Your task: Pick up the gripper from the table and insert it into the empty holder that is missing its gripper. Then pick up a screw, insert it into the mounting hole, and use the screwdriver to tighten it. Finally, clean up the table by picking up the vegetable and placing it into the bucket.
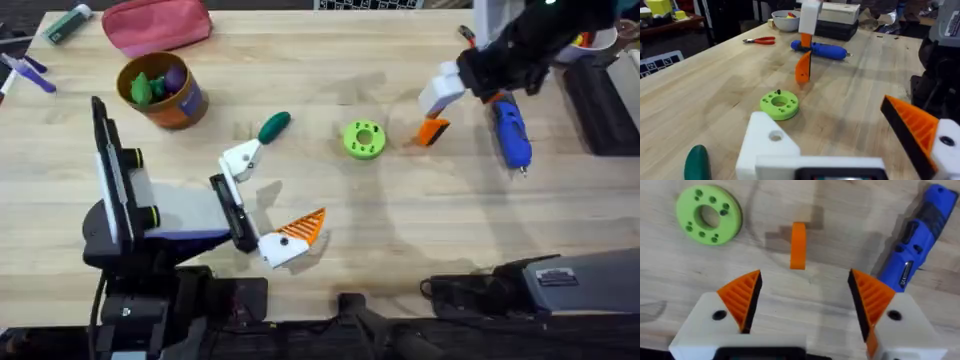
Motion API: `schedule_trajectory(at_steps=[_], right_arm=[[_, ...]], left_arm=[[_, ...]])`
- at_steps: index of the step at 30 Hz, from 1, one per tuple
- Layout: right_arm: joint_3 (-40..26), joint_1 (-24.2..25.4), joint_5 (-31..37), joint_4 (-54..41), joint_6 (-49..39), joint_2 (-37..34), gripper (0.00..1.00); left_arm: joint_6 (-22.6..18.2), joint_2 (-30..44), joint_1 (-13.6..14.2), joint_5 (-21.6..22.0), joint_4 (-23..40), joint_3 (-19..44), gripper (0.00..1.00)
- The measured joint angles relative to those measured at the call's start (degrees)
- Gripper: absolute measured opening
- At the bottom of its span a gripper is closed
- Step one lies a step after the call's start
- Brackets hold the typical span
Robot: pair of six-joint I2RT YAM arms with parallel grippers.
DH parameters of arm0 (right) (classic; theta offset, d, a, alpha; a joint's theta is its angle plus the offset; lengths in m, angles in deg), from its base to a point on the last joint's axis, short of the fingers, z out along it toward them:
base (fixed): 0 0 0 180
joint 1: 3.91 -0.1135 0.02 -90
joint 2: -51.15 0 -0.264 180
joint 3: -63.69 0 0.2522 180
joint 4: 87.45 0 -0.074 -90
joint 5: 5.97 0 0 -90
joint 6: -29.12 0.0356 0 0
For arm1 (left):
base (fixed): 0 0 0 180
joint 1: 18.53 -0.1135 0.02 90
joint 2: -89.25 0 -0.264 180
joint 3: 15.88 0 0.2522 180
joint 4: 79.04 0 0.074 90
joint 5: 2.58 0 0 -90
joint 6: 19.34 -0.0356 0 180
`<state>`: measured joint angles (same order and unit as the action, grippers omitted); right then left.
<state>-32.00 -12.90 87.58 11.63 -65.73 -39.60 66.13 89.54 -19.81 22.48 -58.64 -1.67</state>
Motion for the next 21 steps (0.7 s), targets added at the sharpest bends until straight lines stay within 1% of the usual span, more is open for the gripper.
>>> schedule_trajectory(at_steps=[4,9,15,21], right_arm=[[0.0,0.0,0.54,-0.05,-0.16,-3.73,0.985],[0.0,0.0,0.68,0.26,-0.26,-6.67,0.983],[0.5,0.0,0.2,3.28,-0.34,-7.36,0.959],[3.83,0.0,0.02,4.65,-0.34,-7.38,0.92]], left_arm=[[0.0,0.01,0.0,0.0,0.0,0.0,0.986],[0.0,0.0,0.0,0.0,0.0,0.0,0.986],[0.0,0.02,0.0,-0.02,0.0,0.0,0.985],[0.0,0.02,0.0,0.0,0.0,0.0,0.986]])
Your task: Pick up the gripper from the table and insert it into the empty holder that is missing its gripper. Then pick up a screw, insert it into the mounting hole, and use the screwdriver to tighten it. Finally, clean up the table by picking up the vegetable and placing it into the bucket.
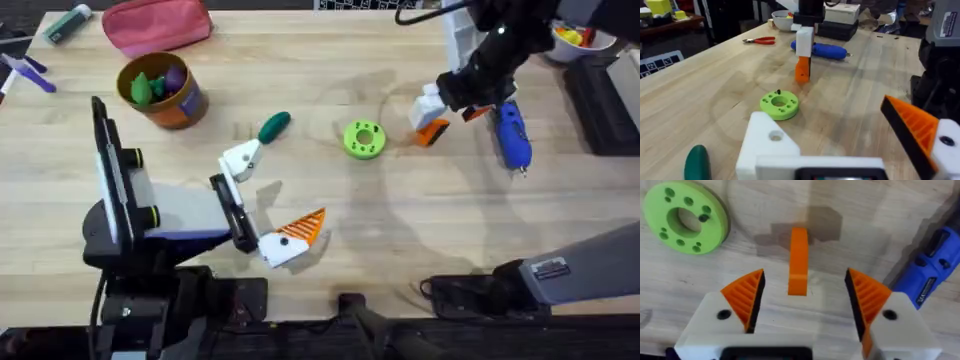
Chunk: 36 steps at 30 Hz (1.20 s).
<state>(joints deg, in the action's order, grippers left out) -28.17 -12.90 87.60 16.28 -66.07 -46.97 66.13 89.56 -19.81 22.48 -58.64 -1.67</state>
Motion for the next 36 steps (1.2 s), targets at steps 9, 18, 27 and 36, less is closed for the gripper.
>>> schedule_trajectory(at_steps=[9,18,27,36], right_arm=[[0.4,-0.24,-1.18,1.06,0.63,-0.15,0.846],[4.05,-0.63,-2.58,3.71,1.42,-0.15,0.8],[4.24,-0.63,-2.62,4.53,2.07,-0.15,0.567],[4.26,-0.63,-2.32,4.69,2.21,-0.14,0.033]], left_arm=[[0.0,-0.02,0.0,0.0,0.0,0.0,0.988],[0.0,-0.01,0.0,0.0,0.0,0.0,0.987],[0.0,-0.02,0.0,0.0,0.0,0.0,0.986],[0.0,-0.02,0.0,0.0,0.0,0.0,0.986]])
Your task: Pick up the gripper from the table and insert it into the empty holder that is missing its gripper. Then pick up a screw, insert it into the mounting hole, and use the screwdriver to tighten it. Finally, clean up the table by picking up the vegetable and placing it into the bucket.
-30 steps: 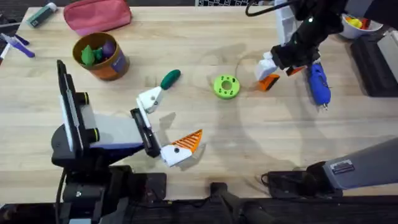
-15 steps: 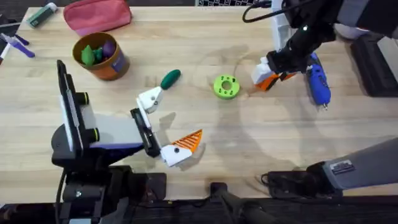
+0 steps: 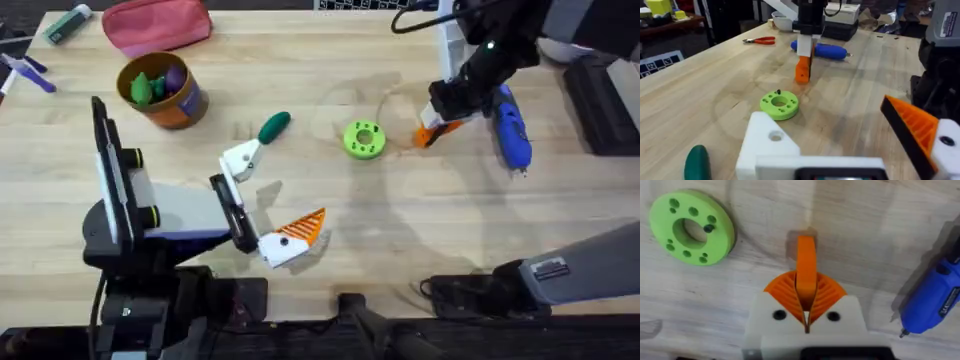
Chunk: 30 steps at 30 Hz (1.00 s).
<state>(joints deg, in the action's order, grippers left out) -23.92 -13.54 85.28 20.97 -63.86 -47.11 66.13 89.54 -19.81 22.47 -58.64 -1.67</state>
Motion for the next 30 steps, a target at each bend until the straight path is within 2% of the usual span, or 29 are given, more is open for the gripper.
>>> schedule_trajectory(at_steps=[16,22,30], right_arm=[[0.21,-0.26,-0.02,0.87,2.02,1.0,0.012],[0.46,-1.18,-2.78,1.56,6.86,10.94,0.012],[0.64,-3.44,-15.87,5.59,11.56,21.52,0.012]], left_arm=[[0.0,0.02,0.0,0.0,0.0,0.0,0.988],[0.0,0.02,0.0,0.0,0.0,0.0,0.987],[0.0,0.0,0.0,0.0,0.0,0.0,0.987]])
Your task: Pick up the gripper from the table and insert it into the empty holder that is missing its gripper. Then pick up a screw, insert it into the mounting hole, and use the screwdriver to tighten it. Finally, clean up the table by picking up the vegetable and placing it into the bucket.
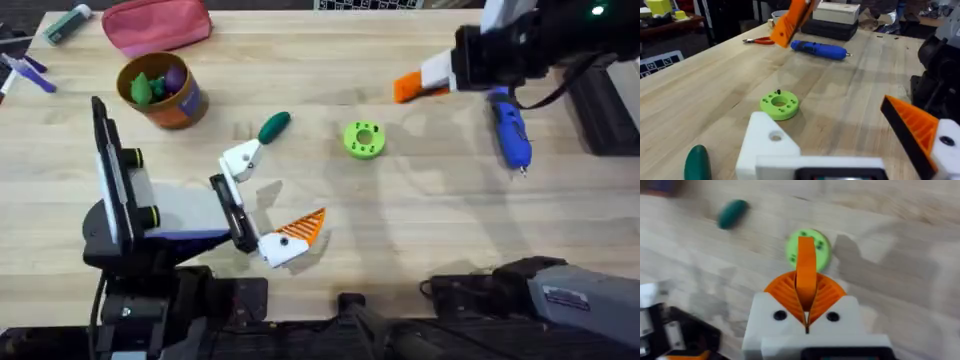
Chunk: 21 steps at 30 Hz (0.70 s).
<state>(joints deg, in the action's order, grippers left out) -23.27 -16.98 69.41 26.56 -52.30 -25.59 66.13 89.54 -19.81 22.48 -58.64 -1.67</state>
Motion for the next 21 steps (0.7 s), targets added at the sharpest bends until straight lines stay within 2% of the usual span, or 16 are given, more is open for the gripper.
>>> schedule_trajectory(at_steps=[3,6,11,14,17,21], right_arm=[[2.83,-0.12,-6.79,6.26,2.12,2.74,0.012],[8.56,-0.16,-13.74,14.63,5.07,6.07,0.011],[21.85,-0.16,-26.28,35.69,13.42,10.57,0.01],[29.24,-0.16,-33.81,50.63,20.94,11.27,0.009],[35.05,-0.16,-39.27,61.13,28.18,11.25,0.009],[39.41,-0.16,-44.91,65.83,34.6,11.25,0.009]], left_arm=[[0.0,0.0,0.0,-0.02,0.0,0.0,0.987],[0.0,0.02,0.0,0.0,0.0,0.0,0.985],[0.02,0.02,0.0,0.0,0.0,0.0,0.988],[0.0,0.02,0.0,0.0,0.0,0.0,0.987],[0.0,0.0,0.0,-0.02,0.0,0.0,0.986],[0.0,0.0,0.0,0.0,0.0,0.0,0.987]])
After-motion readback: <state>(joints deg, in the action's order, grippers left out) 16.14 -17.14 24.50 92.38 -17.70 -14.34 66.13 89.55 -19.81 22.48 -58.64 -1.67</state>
